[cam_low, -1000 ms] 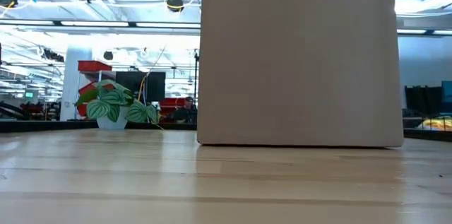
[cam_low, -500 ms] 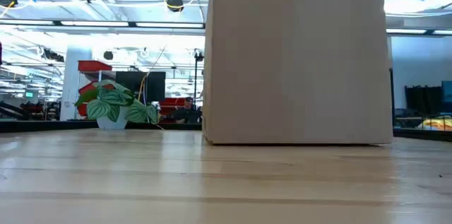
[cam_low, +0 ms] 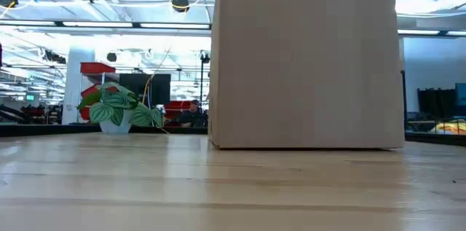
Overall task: Wrap mug
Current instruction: Close the box
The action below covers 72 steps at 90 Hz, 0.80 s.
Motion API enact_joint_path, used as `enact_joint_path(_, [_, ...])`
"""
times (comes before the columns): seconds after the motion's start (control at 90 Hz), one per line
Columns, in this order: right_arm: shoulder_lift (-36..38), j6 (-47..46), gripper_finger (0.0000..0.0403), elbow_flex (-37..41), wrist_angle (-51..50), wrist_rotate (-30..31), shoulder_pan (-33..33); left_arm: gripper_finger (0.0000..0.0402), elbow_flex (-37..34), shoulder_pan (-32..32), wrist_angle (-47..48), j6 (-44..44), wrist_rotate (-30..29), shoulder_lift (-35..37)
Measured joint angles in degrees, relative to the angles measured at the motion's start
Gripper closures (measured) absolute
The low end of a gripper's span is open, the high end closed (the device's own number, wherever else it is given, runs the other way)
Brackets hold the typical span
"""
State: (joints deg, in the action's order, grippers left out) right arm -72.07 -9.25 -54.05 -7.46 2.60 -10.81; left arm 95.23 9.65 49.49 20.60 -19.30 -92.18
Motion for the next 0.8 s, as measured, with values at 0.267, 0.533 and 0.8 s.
enact_joint_path(0.267, [0.35, -0.38, 0.0403, 0.08, 0.98, -0.38, 0.0, 0.0402, 4.22, 0.19, -0.24, -0.11, -0.06, 0.16])
enact_joint_path(0.533, [0.02, -0.56, 0.0403, 0.08, 1.17, -0.51, -0.22, 0.0402, 2.95, 1.72, 2.89, 2.47, -0.23, 0.21])
enact_joint_path(0.8, [-0.15, -0.83, 0.0403, 0.08, 2.07, -0.17, 0.51, 0.0402, 3.07, 0.47, 9.83, 5.59, -5.0, -0.22])
